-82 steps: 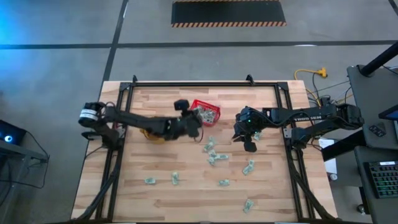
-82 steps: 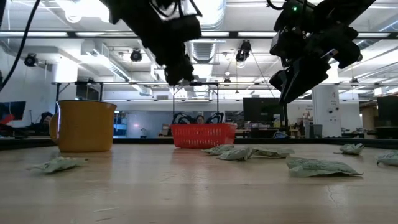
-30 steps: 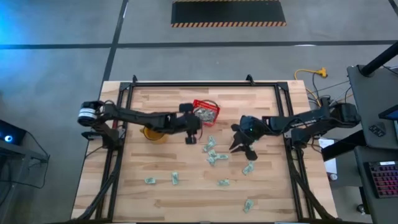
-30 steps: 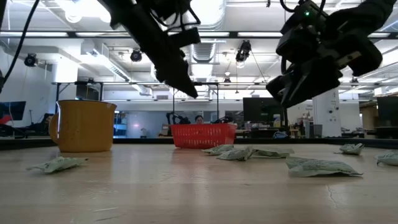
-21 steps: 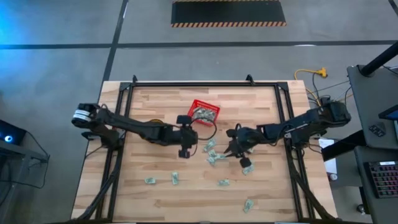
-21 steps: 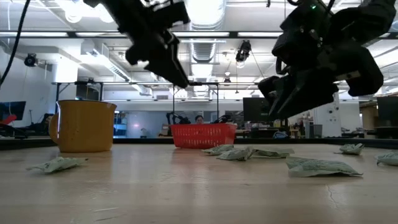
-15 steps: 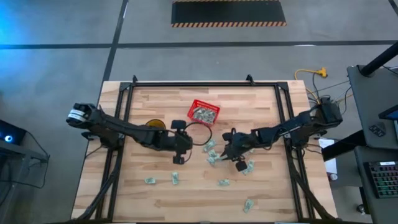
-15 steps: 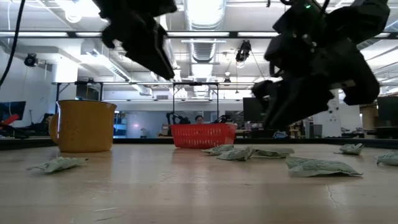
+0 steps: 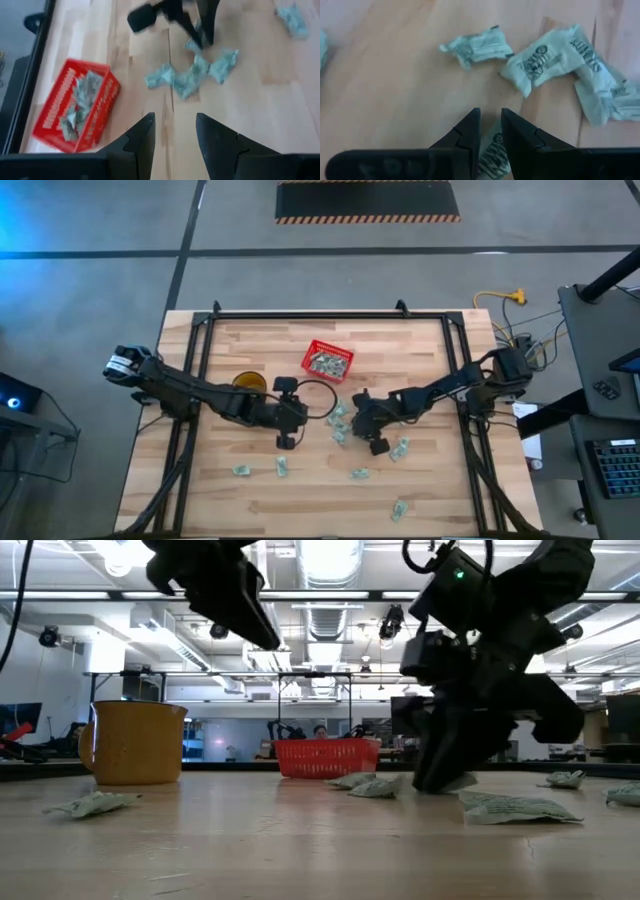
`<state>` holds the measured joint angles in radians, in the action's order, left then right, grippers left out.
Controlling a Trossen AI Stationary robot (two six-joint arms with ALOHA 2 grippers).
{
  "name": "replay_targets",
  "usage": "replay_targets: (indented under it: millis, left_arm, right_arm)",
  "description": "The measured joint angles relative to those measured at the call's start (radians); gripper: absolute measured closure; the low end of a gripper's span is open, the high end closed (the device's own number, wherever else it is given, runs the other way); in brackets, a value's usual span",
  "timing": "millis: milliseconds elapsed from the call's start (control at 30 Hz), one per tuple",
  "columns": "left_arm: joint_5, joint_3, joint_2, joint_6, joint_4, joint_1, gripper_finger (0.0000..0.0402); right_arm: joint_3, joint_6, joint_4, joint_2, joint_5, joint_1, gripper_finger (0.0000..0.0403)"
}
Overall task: Pick and place Stevia / Truvia into bins
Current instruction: Put the stevia packet into the red basket
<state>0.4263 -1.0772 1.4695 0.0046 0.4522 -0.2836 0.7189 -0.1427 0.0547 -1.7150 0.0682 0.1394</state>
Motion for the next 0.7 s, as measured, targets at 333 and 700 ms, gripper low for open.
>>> replay_targets:
  millis: [333, 700]
  left_arm:
    - [-0.001, 0.001, 0.000, 0.001, 0.001, 0.000, 0.0275]
    - [-0.001, 0.003, 0.000, 0.001, 0.001, 0.000, 0.0275]
  right_arm:
    - [0.009, 0.012, -0.022, 0.013, -0.017, 0.001, 0.0335]
    - [0.006, 0.036, -0.082, 0.058, -0.055, 0.011, 0.0335]
